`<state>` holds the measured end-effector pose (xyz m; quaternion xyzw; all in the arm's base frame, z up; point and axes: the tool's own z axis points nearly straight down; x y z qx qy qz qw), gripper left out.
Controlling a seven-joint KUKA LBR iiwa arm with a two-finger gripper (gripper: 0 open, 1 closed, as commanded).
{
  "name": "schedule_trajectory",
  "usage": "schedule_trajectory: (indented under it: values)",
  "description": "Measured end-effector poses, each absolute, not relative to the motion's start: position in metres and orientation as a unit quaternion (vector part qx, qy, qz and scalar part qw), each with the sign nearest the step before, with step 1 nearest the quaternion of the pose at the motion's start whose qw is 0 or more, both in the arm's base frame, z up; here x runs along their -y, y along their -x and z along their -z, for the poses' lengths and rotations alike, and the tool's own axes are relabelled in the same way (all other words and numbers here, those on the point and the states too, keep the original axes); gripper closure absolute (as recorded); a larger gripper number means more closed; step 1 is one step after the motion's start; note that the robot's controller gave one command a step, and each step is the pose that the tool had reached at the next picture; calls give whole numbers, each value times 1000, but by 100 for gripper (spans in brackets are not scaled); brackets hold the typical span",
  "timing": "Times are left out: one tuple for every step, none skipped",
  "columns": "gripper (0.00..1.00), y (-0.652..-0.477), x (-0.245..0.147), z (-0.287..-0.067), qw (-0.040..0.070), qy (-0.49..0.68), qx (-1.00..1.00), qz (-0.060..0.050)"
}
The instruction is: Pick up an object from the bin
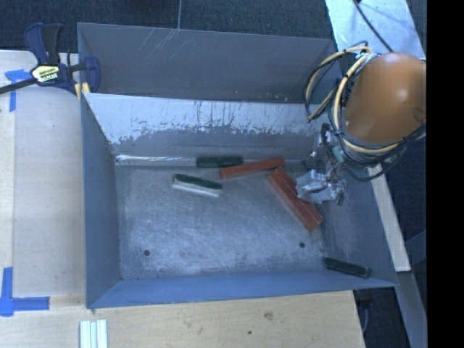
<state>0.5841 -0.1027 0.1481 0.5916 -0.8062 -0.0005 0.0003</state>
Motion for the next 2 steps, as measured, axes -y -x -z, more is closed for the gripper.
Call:
schedule_trajectory:
  values:
    - [0,-585,102,-149,-1,-591,807,0]
    - [0,-624,62,-83,-1,-792,610,1]
